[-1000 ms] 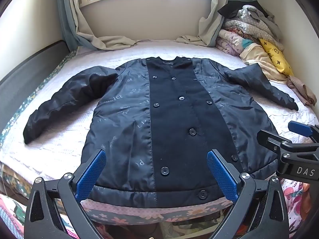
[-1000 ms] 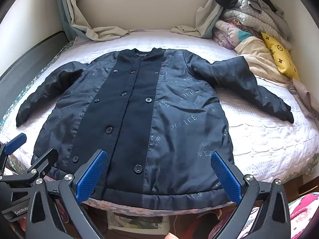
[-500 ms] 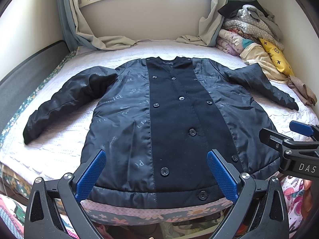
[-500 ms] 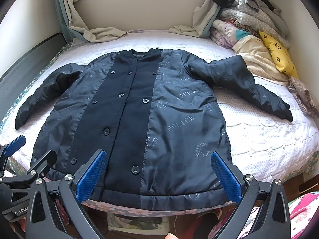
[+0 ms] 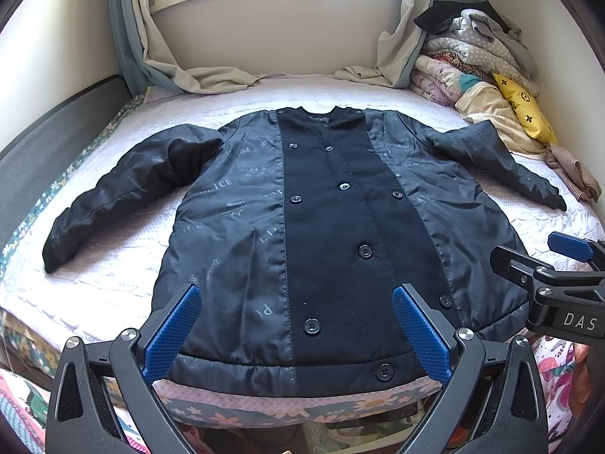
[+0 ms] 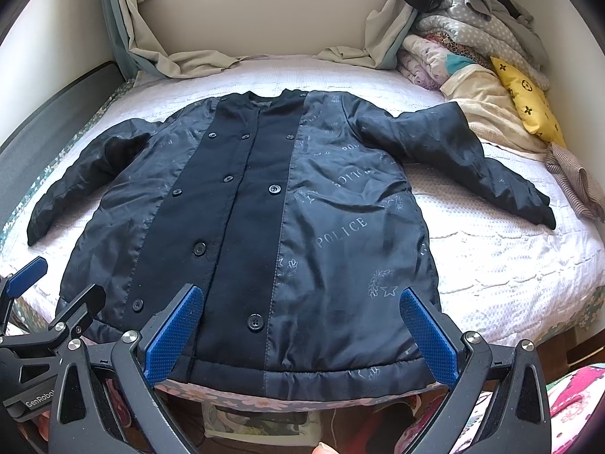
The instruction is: Fold large clothes
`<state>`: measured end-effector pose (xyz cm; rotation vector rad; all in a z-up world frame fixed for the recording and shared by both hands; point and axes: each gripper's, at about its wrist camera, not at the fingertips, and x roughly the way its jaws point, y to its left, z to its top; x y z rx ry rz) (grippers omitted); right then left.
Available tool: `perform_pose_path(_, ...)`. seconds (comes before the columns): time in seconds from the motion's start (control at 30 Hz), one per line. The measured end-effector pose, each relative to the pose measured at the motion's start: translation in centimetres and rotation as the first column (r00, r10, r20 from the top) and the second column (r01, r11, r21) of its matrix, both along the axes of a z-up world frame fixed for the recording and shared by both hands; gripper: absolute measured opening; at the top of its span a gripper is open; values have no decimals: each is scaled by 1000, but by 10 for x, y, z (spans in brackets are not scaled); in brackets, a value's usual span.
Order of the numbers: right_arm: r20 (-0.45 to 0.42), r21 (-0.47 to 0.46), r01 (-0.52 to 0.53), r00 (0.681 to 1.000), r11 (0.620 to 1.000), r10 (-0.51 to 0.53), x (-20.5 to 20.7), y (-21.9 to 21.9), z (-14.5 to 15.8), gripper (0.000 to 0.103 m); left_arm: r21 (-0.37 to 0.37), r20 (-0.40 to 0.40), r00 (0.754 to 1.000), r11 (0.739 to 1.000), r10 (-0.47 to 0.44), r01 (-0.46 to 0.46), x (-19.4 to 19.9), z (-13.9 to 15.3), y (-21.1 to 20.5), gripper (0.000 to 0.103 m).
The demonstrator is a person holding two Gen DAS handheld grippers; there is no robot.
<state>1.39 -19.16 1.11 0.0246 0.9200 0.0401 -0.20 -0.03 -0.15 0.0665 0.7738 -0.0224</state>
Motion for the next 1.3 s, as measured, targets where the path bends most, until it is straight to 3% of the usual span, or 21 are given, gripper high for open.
perform_pose_path(0.53,-40,-7,1,999,1000,-1,4,-2,-13,103,-33,-36,998,998,44,-45,10,-4,10,102)
perform_pose_path(0.67,-92,29,-19,996,999,22,12,-7,-11,103,-65,-77,993,994,88,-93,23,15,33,102)
perform_pose_path(0.83,-134,98,-54,989,994,67,41,-15,15,103,-96,48,991,988,128,-123,50,63,75,102)
perform_pose_path(0.9,-114,97,-71,990,993,82,59,-14,33,103,-55,46,988,988,145,-142,68,79,84,102)
perform_pose_path(1.03,-46,79,-82,995,994,86,98,-11,65,103,-41,51,986,986,161,-159,113,98,100,102)
perform_pose_path(1.1,0,66,-102,995,993,102,120,-7,77,103,-46,17,985,984,171,-171,138,97,104,102)
perform_pose_path(1.2,63,46,-134,989,990,131,149,-2,80,103,-117,-54,981,974,187,-193,170,90,117,102)
perform_pose_path(1.3,88,46,-145,986,988,141,170,-2,67,103,-110,-69,974,969,216,-223,177,80,127,102)
